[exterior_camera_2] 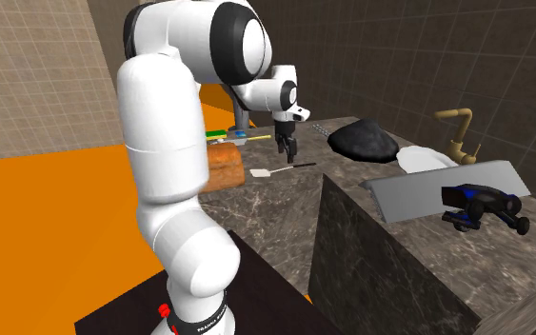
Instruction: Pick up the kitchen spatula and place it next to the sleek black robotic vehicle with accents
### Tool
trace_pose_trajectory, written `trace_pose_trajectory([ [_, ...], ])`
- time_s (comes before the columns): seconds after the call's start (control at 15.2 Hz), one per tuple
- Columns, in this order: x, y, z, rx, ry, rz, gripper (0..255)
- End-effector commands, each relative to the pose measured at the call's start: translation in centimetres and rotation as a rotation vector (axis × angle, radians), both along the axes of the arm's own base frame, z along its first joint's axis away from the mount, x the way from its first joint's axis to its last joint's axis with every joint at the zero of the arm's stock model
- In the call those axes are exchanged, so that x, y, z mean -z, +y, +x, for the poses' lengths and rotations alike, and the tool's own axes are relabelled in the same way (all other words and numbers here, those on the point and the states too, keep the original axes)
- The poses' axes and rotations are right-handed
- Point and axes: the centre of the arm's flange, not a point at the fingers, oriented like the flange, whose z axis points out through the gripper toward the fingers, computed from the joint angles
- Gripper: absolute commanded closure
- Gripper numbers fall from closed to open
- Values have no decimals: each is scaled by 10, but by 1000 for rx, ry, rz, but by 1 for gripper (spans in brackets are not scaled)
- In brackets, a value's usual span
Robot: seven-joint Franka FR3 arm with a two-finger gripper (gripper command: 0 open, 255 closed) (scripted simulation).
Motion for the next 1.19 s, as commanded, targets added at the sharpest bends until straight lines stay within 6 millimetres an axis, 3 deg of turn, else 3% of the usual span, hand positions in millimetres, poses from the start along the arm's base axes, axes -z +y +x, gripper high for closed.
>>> trace_pose_trajectory([
  [0.0,13,16,14,16,-1,0,0],
  [0.53,53,14,17,16,-1,0,0],
  [0.99,53,14,17,16,-1,0,0],
  [1.06,53,14,17,16,-1,0,255],
  [1.12,53,14,17,16,-1,0,255],
])
